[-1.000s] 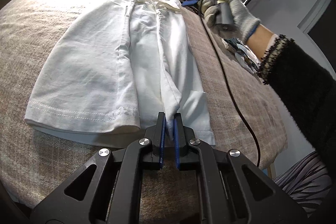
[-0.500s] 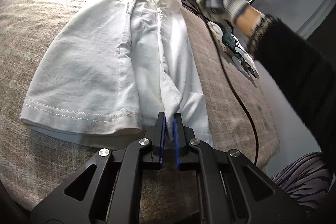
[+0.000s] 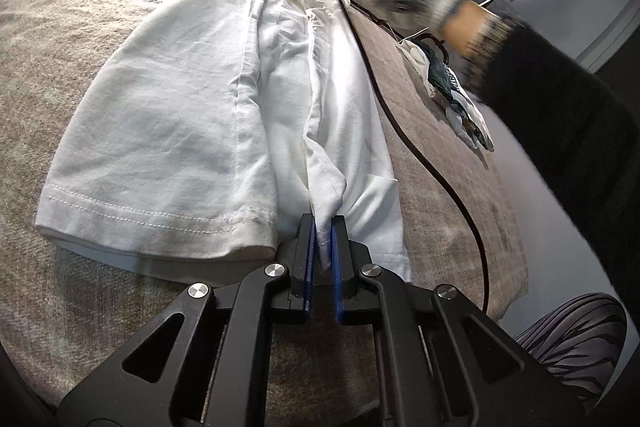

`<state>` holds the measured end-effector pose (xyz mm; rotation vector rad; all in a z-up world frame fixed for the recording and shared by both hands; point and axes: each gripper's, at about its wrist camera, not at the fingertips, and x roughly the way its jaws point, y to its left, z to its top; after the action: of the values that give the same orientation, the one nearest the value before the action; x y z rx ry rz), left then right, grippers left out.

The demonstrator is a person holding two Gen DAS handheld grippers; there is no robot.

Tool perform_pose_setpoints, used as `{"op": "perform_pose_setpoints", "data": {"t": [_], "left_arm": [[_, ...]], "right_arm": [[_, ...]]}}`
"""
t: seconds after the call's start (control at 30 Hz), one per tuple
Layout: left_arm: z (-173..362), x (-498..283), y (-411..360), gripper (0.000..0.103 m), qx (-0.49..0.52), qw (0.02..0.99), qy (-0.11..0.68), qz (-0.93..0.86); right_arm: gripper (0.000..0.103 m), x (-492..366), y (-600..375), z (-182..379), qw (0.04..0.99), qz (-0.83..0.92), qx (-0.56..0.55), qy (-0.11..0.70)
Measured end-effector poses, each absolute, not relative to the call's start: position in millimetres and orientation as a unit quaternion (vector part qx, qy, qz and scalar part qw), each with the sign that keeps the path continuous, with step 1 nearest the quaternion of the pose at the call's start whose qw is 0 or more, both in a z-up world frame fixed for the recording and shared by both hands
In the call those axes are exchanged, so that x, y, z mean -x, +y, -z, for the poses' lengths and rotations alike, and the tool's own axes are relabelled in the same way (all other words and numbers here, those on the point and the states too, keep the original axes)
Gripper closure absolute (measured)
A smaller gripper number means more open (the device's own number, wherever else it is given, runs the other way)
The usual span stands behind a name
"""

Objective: Fold small clothes
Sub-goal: 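Fold that side over onto the shirt with both tools, then open them, then grasp the hem of the folded strip with both tools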

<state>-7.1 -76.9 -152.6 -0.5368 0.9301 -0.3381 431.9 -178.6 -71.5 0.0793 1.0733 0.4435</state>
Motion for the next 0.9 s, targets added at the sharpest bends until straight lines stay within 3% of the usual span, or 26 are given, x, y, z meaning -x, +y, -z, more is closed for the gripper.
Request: {"op": "perform_pose_setpoints", "data": {"t": [0.23, 0.37, 0.43, 0.5, 0.67, 0.9], "left_arm": [[146.3, 18.5, -70.5, 0.097, 0.243, 0.854, 0.433, 0.154], [134.8, 35.2, -68.3, 0.097, 0.209, 0.866, 0.425, 0.159], [127.9, 43.2, -65.8, 0.089, 0.197, 0.868, 0.424, 0.167], [118.6, 52.7, -57.6, 0.073, 0.19, 0.871, 0.42, 0.171], [103.9, 59.3, -14.2, 0.06, 0.175, 0.887, 0.412, 0.112], [130.0, 19.8, 36.6, 0.058, 0.217, 0.851, 0.475, 0.059]], "right_arm": [[0.059, -320.7, -239.9, 6.2, 0.847, -0.231, -0.063, 0.474], [0.059, -236.5, -273.1, 2.5, 0.84, -0.231, -0.063, 0.486], [0.059, -192.7, -283.7, 11.4, 0.833, -0.228, -0.063, 0.5], [0.059, -155.6, -292.9, 27.9, 0.819, -0.229, -0.068, 0.522], [0.059, -85.5, -296.3, 78.7, 0.78, -0.237, -0.098, 0.571], [0.059, -58.6, -287.2, 123.9, 0.741, -0.262, -0.166, 0.595]]}}
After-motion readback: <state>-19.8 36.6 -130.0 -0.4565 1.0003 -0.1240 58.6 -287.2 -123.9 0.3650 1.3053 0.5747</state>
